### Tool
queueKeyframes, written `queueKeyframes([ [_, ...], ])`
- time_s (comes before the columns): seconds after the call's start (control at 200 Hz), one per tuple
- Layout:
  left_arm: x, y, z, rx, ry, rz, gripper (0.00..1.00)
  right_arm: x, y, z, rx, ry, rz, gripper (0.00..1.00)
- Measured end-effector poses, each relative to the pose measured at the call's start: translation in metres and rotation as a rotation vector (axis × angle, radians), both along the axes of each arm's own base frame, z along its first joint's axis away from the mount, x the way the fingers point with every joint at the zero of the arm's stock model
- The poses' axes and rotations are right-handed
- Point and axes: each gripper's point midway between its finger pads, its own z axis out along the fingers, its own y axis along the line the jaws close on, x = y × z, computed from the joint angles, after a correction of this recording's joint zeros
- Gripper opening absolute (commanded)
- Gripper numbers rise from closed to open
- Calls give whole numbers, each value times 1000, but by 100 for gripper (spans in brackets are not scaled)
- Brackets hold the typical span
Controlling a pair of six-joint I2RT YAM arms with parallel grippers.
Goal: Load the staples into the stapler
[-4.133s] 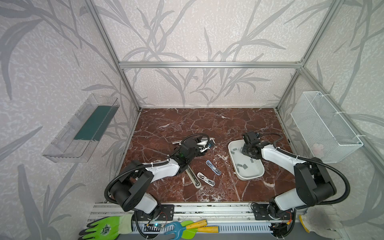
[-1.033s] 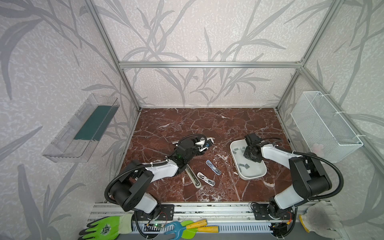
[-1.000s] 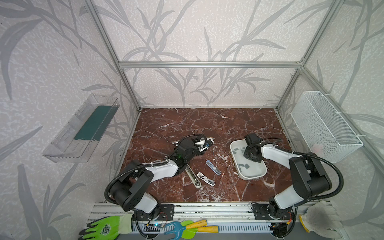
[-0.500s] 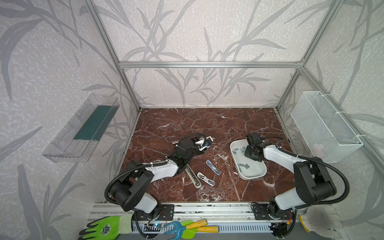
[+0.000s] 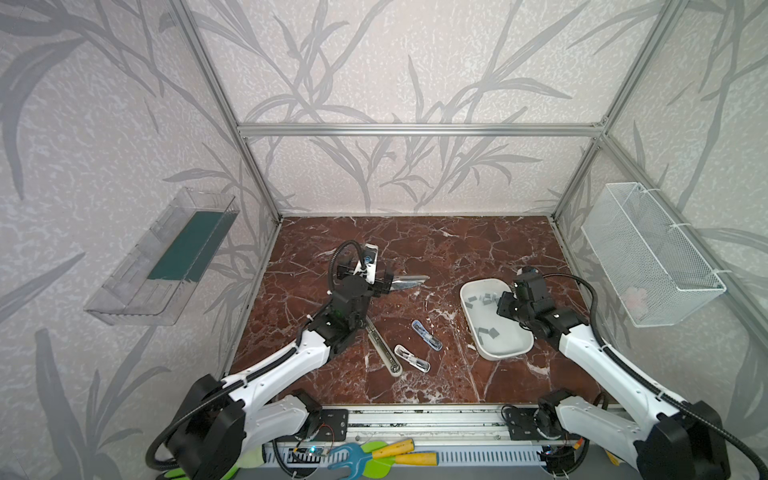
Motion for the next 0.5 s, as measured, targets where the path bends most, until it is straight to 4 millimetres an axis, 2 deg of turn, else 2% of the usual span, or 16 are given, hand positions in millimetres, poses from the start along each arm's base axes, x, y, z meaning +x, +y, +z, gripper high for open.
queueKeyframes([
  [0.06, -13, 10, -7, -84, 47, 3, 99, -7, 21, 14, 8, -55, 82, 14],
  [0.13, -27, 17, -27, -157, 117, -15, 99, -20, 49, 29, 21, -118, 194, 14],
  [0.255, -53, 26, -83, -220, 297, -13, 99, -45, 90, 45, 52, -194, 366, 13],
  [0.31, -63, 30, -104, -233, 368, -2, 99, -56, 105, 44, 57, -209, 433, 13],
  [0.38, -71, 33, -118, -245, 409, 3, 99, -69, 121, 37, 60, -215, 503, 11],
  [0.5, -78, 39, -120, -250, 426, 23, 99, -91, 145, 23, 53, -201, 614, 11],
])
